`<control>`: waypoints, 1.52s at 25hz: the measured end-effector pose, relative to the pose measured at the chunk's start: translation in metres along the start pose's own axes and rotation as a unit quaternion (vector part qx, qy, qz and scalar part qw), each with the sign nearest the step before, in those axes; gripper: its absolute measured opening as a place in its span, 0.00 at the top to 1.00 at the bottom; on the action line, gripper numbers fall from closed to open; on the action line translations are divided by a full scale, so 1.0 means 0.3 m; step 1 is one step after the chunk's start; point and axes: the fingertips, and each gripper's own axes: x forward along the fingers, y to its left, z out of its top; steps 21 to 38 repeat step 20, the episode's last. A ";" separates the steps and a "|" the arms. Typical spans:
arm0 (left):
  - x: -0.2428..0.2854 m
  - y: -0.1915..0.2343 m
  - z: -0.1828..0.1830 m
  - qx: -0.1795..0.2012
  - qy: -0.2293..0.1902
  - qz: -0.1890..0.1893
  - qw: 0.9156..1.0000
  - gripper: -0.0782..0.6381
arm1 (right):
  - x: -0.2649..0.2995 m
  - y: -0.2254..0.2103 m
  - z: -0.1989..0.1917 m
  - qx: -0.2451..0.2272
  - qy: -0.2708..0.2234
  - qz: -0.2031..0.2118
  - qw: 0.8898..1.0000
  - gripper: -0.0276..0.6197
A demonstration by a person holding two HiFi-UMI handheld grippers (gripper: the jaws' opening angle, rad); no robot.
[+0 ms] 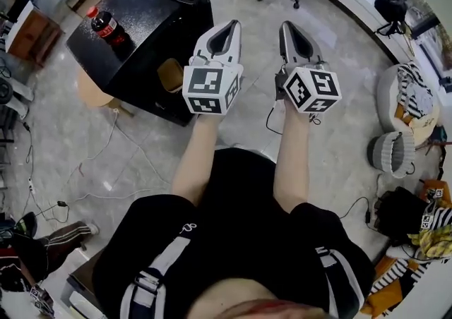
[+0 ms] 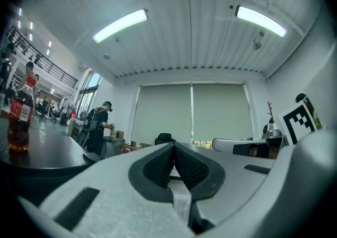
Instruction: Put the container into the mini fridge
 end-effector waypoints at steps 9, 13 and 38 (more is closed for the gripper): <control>0.046 -0.008 0.047 0.010 -0.016 -0.010 1.000 0.88 | 0.021 -0.044 0.047 -0.017 -0.010 0.000 1.000 0.94; 0.061 -0.004 0.051 0.013 -0.017 -0.010 1.000 0.88 | 0.031 -0.049 0.051 -0.023 -0.011 0.002 1.000 0.94; 0.095 0.012 0.054 0.013 -0.015 -0.006 1.000 0.88 | 0.047 -0.079 0.053 -0.037 -0.004 0.003 0.999 0.94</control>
